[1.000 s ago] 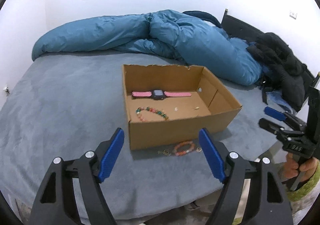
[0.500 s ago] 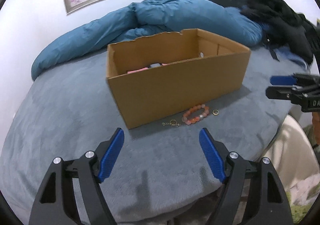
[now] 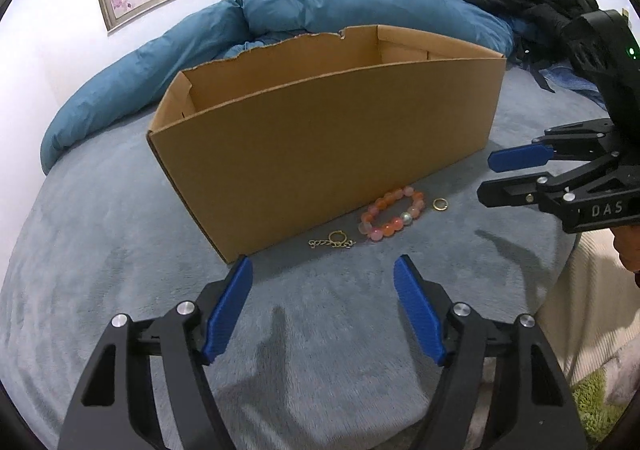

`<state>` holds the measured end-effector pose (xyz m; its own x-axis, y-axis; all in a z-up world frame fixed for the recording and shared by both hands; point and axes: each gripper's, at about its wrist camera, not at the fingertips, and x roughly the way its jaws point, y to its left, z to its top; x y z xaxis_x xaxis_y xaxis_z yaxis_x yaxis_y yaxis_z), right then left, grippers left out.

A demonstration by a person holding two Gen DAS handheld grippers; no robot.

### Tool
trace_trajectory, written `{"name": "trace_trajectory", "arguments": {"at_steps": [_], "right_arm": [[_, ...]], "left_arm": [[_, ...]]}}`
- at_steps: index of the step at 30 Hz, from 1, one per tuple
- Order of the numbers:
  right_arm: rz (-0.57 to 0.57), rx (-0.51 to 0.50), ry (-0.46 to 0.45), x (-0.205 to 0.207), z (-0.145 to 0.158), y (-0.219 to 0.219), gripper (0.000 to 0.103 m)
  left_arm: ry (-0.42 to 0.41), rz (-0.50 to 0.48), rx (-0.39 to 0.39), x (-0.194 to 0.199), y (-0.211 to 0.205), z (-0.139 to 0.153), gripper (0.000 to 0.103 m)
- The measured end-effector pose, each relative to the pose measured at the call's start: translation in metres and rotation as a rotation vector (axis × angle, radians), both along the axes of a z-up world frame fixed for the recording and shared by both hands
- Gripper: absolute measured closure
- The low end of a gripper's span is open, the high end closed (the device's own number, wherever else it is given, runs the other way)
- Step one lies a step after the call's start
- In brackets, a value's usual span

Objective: Organize jewelry
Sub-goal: 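Withdraw both open tools from the box toward the orange bracelet and gold ring, then close the right tool on the gold ring while the left tool grasps the gold chain charm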

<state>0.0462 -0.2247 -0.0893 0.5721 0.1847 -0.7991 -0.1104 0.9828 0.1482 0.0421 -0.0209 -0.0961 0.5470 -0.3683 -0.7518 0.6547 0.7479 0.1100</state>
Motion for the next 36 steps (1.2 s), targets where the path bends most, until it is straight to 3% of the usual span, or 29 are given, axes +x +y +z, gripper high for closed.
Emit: {"name": "trace_trajectory", "arguments": {"at_steps": [17,36], "right_arm": [[0.009,0.013,0.03,0.01,-0.001,-0.007,0.057],[0.033,-0.007,0.002,0.014,-0.004,0.001,0.057]], "left_arm": [[0.019,-0.012,-0.014,0.008,-0.006,-0.004,0.032],[0.041,0.015,-0.04,0.013,-0.003,-0.005,0.032]]}}
